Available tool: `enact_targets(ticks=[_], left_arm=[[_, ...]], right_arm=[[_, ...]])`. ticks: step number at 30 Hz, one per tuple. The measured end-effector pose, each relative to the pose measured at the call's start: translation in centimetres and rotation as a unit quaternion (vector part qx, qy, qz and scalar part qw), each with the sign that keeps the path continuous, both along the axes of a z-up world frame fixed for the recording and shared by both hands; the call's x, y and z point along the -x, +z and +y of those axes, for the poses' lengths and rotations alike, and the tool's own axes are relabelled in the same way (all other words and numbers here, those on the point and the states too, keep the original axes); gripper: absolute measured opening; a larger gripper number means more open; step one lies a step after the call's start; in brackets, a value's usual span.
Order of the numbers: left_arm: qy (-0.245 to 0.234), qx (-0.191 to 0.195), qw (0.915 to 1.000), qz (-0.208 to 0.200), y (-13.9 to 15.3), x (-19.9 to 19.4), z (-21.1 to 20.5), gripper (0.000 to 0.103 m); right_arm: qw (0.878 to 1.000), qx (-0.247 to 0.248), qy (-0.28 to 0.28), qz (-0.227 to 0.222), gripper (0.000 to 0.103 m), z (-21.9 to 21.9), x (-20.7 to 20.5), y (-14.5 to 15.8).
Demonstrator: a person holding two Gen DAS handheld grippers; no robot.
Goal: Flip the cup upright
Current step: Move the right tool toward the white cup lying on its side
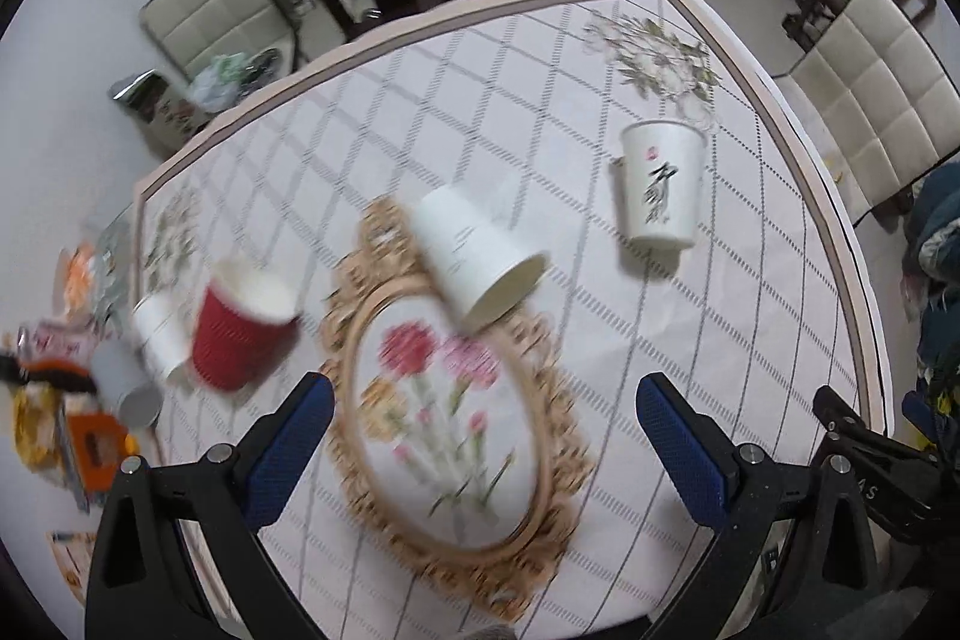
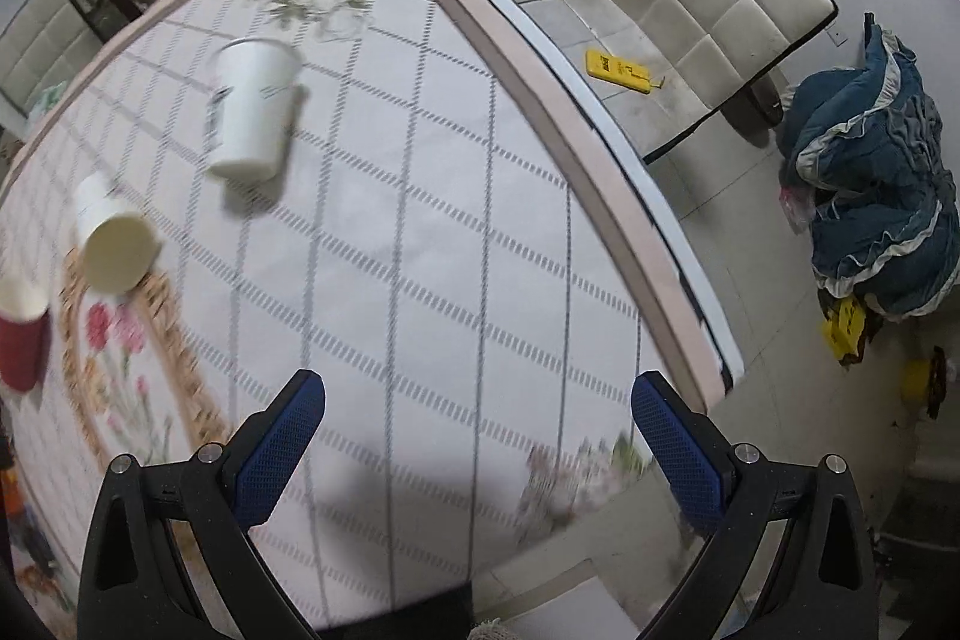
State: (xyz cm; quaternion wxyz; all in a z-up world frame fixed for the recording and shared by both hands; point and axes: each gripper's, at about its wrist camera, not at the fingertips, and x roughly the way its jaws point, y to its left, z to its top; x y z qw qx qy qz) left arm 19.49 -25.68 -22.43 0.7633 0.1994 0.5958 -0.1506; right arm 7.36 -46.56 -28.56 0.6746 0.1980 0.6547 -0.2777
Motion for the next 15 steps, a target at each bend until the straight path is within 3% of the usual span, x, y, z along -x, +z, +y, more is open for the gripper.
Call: enact_targets(ticks=[8,15], left_arm=[[-0.044,-0.011,0.9982,0.038,-5.7,-4.7,-7.9,0.103],[-0.060,0.009,0.9946,0.084,-9.2,-6.6,-11.1,0.102]], right_arm=[[0.999,-0.007,-0.009,0.032,0.103,-6.0,-4.4,-4.9],[0.999,-0.005,-0.016,0.047,0.103,-9.1,-6.9,-7.9]])
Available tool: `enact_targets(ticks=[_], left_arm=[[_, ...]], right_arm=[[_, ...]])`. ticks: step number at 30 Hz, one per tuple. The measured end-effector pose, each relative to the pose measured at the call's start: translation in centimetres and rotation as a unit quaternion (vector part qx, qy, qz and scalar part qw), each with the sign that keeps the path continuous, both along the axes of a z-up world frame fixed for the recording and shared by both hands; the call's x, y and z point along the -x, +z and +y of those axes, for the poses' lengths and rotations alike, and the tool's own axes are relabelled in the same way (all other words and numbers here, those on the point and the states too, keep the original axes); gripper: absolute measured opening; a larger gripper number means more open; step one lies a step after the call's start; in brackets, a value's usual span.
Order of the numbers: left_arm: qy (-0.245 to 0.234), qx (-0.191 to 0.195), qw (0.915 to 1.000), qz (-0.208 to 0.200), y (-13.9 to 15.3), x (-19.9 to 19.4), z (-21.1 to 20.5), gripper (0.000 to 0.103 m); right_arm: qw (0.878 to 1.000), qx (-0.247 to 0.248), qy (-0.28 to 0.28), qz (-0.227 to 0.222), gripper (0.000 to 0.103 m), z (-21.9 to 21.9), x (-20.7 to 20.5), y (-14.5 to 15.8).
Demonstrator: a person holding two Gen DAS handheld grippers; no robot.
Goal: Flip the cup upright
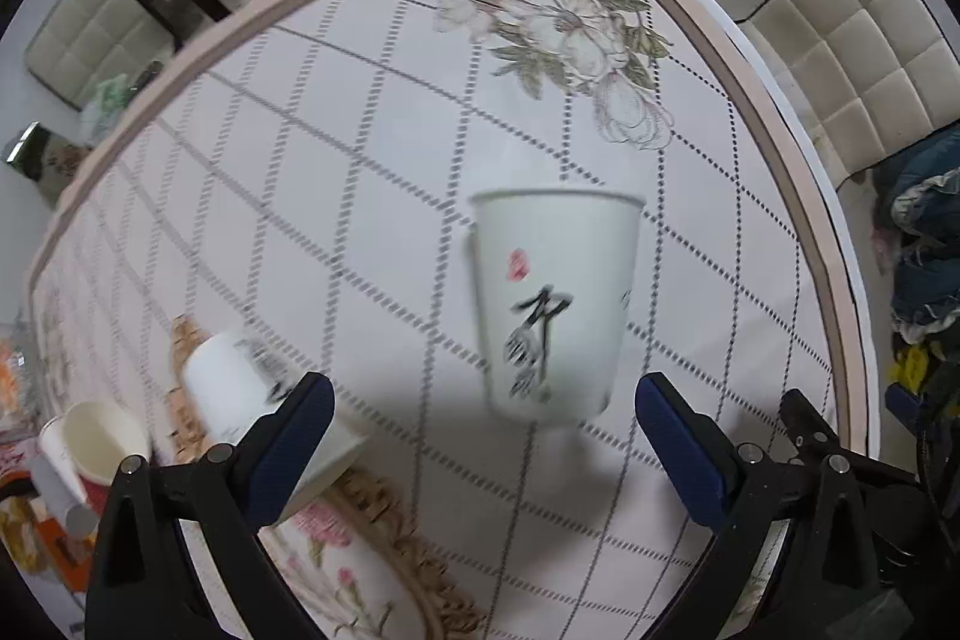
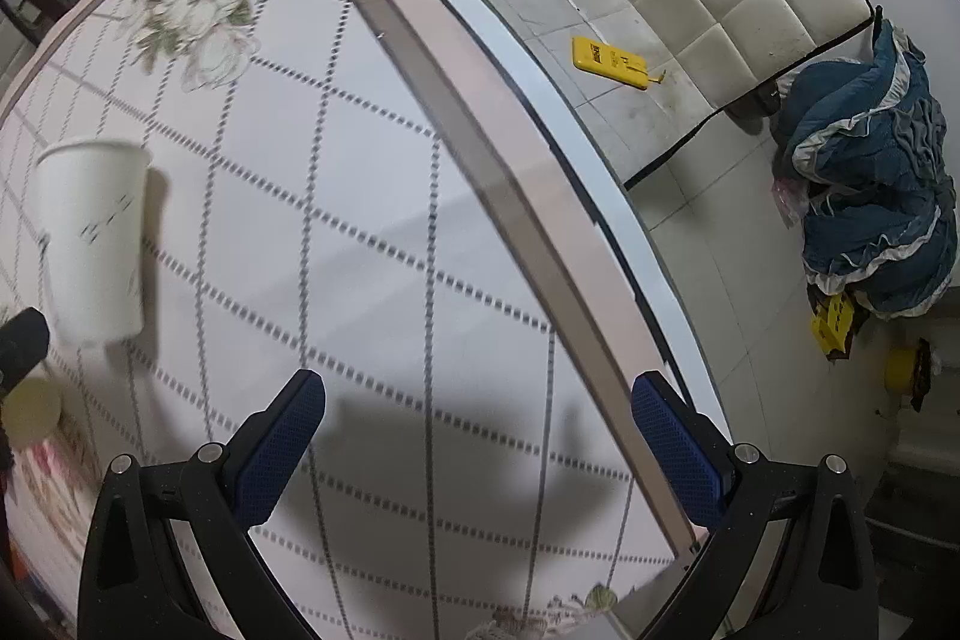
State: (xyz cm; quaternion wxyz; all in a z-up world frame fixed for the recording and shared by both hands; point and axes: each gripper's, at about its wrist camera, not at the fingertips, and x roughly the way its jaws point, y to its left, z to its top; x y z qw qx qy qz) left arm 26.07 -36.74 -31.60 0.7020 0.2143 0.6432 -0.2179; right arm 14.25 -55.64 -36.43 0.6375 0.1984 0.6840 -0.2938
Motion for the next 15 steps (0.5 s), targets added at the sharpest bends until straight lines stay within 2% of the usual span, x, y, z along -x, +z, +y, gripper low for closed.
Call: enact_targets(ticks=[2,5,7,9,11,15], left_arm=[[-0.003,0.006,0.9999,0.010,-0.8,-0.2,-0.7,0.102],[-0.010,0.009,0.9996,0.024,-1.7,-0.5,-1.3,0.093],[-0.014,0.008,0.9994,0.031,-2.3,-0.6,-1.6,0.078],[-0.017,0.005,0.9993,0.033,-2.9,-0.5,-1.9,0.074],[-0.022,0.001,0.9993,0.031,-3.4,-0.4,-2.1,0.060],[-0.027,-0.002,0.9995,0.015,-3.6,-0.2,-2.5,0.057]], right_arm=[[1.000,0.000,-0.005,0.002,0.103,-0.7,-0.3,-0.5],[1.000,-0.002,-0.013,0.007,0.103,-1.8,-0.6,-1.4],[1.000,-0.003,-0.015,0.010,0.103,-2.4,-0.7,-1.9],[1.000,-0.002,-0.015,0.012,0.103,-2.7,-0.6,-2.2],[1.000,-0.003,-0.015,0.015,0.103,-2.8,-0.6,-2.4],[1.000,-0.003,-0.017,0.017,0.103,-2.8,-0.4,-2.7]])
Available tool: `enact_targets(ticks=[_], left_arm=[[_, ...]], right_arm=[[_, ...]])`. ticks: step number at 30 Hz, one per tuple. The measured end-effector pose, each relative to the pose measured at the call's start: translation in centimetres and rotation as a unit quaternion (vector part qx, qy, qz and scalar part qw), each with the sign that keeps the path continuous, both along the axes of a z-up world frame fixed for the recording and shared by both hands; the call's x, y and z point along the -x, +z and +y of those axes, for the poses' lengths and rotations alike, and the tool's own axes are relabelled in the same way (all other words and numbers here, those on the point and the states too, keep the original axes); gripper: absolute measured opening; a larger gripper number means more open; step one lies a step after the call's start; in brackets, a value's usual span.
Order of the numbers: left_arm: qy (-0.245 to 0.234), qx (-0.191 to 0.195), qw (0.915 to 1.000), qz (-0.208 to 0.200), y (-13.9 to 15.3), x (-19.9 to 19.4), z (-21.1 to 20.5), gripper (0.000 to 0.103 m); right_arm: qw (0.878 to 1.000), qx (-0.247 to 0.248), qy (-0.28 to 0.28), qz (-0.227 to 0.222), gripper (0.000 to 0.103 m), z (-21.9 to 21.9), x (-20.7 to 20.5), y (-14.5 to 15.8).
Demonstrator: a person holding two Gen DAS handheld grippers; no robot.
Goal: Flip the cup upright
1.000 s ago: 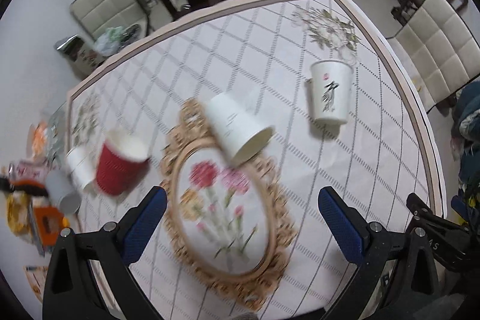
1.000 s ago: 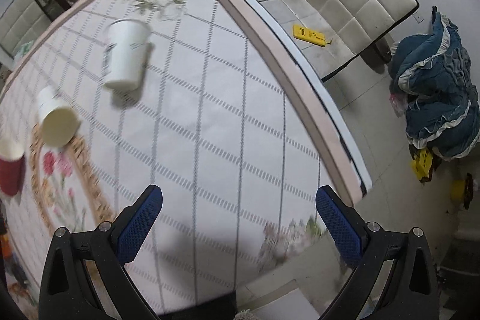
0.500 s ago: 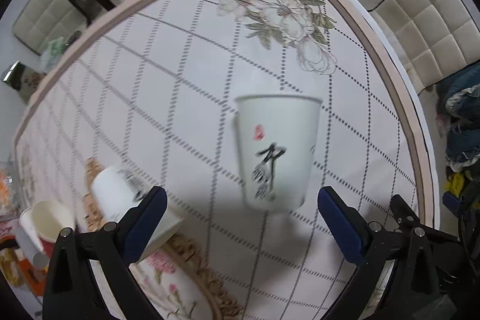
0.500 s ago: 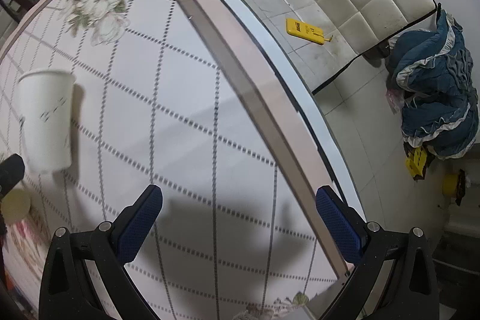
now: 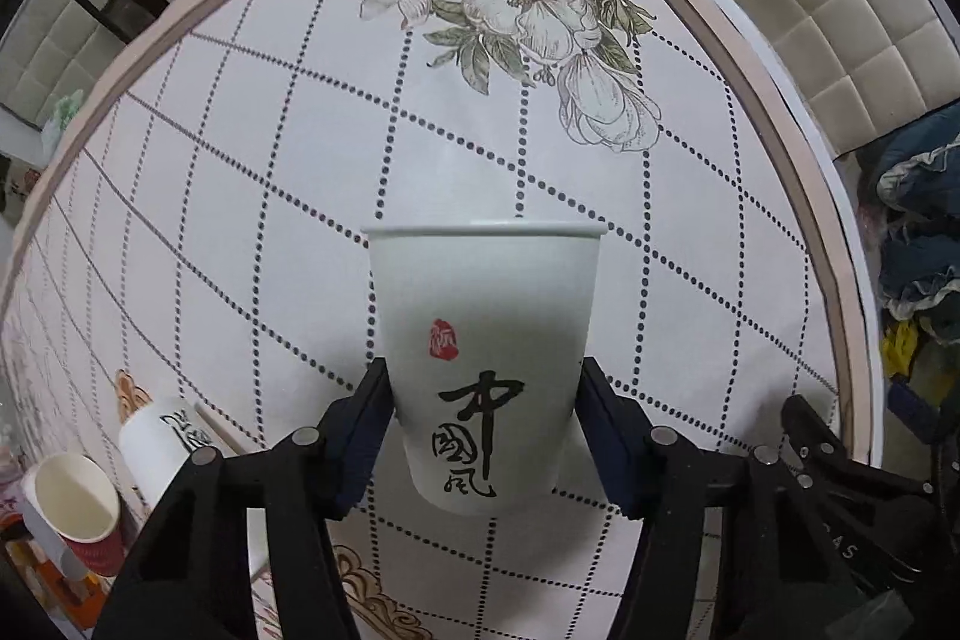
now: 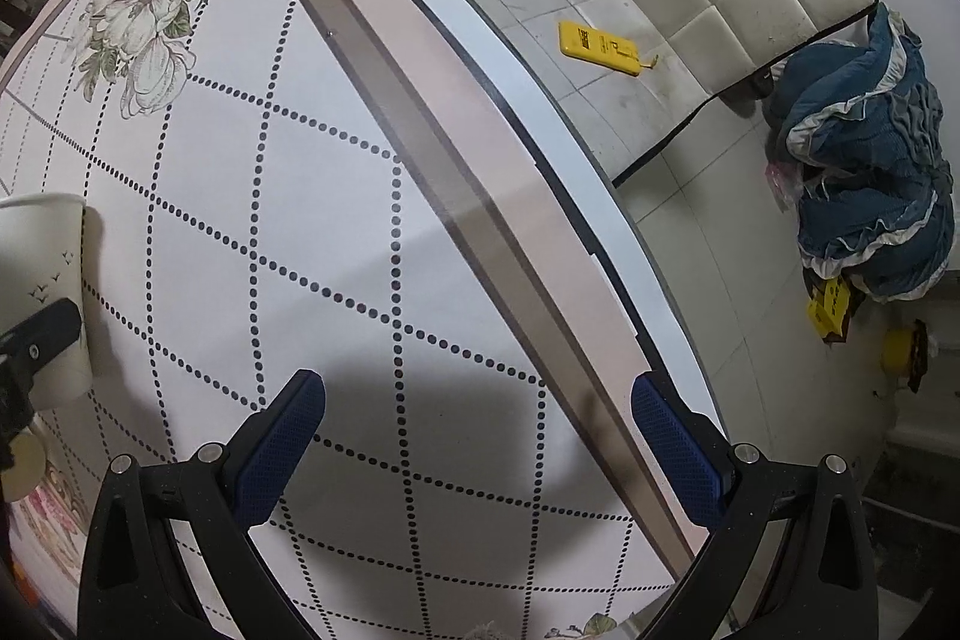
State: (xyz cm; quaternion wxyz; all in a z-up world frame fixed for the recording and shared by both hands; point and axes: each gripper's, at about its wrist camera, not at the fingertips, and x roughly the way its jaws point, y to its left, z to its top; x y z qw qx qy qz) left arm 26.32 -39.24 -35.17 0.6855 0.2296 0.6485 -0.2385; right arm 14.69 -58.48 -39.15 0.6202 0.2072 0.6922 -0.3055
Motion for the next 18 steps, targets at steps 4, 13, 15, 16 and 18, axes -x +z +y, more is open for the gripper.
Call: enact_targets(ticks=[4,13,15,16,18], left_arm=[[-0.002,0.004,0.9999,-0.013,0.8,0.4,0.1,0.056],[0.013,0.024,0.9990,-0.036,5.3,2.2,1.7,0.056],[0.021,0.032,0.9984,-0.042,7.2,2.5,3.0,0.056],[0.026,0.035,0.9980,-0.045,8.1,2.0,3.4,0.056],[0.037,0.040,0.9971,-0.053,9.4,0.9,4.7,0.056]], right_arm=[[1.000,0.002,-0.004,-0.003,0.103,-0.1,0.1,0.3],[1.000,0.006,-0.002,-0.016,0.103,0.8,0.9,3.1],[1.000,0.007,0.004,-0.020,0.103,1.5,1.0,4.1],[1.000,0.008,0.007,-0.022,0.103,1.8,1.0,4.5],[0.999,0.007,0.019,-0.028,0.103,2.9,1.1,5.6]])
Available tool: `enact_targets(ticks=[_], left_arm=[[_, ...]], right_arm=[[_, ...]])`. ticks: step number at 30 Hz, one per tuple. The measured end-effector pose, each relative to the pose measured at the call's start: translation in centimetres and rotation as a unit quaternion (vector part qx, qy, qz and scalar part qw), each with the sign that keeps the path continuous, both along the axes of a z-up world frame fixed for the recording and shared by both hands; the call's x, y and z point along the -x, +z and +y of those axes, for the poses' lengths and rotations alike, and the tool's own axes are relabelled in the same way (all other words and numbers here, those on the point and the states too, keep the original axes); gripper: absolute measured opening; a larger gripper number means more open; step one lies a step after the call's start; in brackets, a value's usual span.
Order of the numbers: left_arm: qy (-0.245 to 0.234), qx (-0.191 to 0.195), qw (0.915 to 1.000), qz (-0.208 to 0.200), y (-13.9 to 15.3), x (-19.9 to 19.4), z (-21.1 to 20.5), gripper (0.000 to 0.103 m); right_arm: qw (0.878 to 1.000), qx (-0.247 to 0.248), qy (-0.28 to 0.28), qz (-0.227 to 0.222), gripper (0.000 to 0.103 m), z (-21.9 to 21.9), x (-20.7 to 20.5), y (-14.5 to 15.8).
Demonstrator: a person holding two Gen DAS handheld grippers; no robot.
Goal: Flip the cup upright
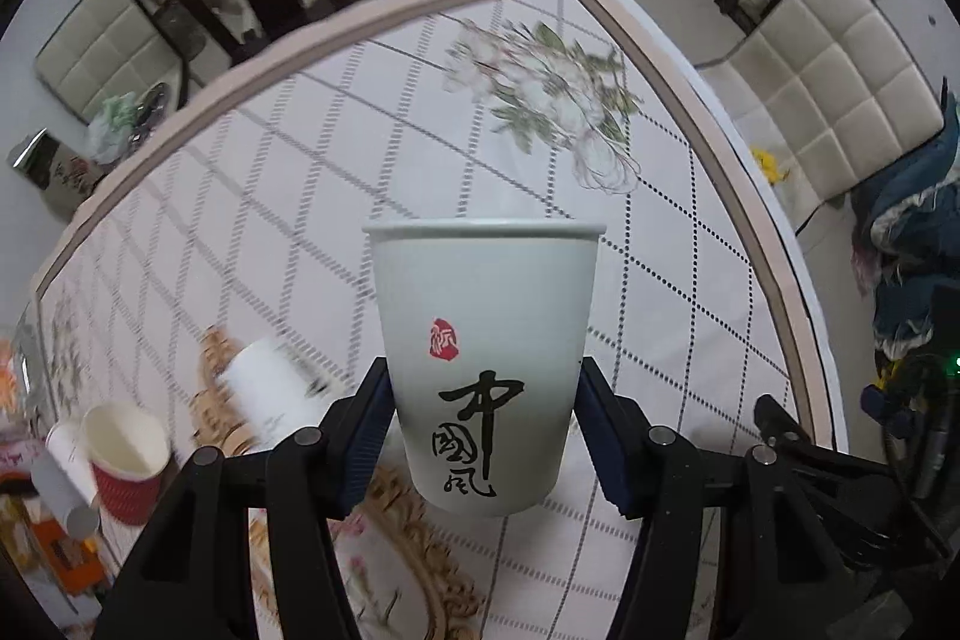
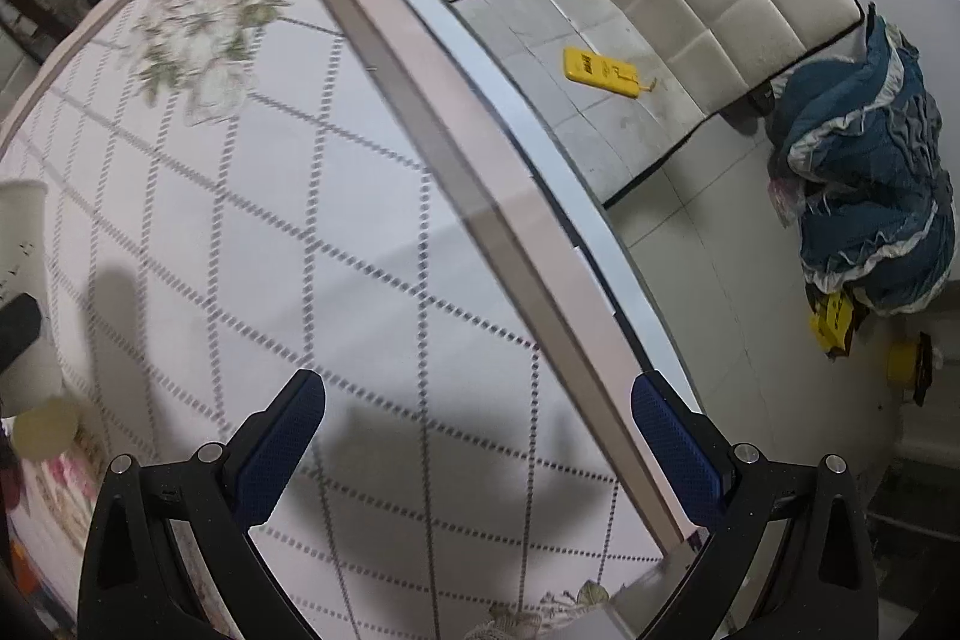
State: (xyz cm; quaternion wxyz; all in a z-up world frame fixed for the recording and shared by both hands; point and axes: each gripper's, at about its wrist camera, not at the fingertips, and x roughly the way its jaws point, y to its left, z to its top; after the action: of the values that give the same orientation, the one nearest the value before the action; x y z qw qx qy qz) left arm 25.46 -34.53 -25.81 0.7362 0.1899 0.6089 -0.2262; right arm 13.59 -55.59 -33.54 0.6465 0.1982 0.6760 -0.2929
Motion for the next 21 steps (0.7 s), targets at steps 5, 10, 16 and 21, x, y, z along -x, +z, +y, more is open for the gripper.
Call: enact_targets(ticks=[5,10,16,21], left_arm=[[0.043,0.008,0.9989,-0.017,2.8,0.8,5.5,0.056],[0.090,-0.001,0.9958,-0.015,3.3,2.9,13.0,0.056],[0.155,-0.015,0.9870,0.039,-0.9,5.2,21.3,0.056],[0.196,-0.005,0.9756,0.099,-5.3,6.5,24.4,0.056]], right_arm=[[1.000,0.003,0.027,-0.014,0.103,3.7,0.3,2.6],[0.999,-0.002,0.051,-0.021,0.103,9.1,0.8,4.4],[0.995,-0.030,0.091,-0.010,0.103,17.0,1.2,3.6],[0.992,-0.029,0.121,0.011,0.103,21.5,1.5,2.1]])
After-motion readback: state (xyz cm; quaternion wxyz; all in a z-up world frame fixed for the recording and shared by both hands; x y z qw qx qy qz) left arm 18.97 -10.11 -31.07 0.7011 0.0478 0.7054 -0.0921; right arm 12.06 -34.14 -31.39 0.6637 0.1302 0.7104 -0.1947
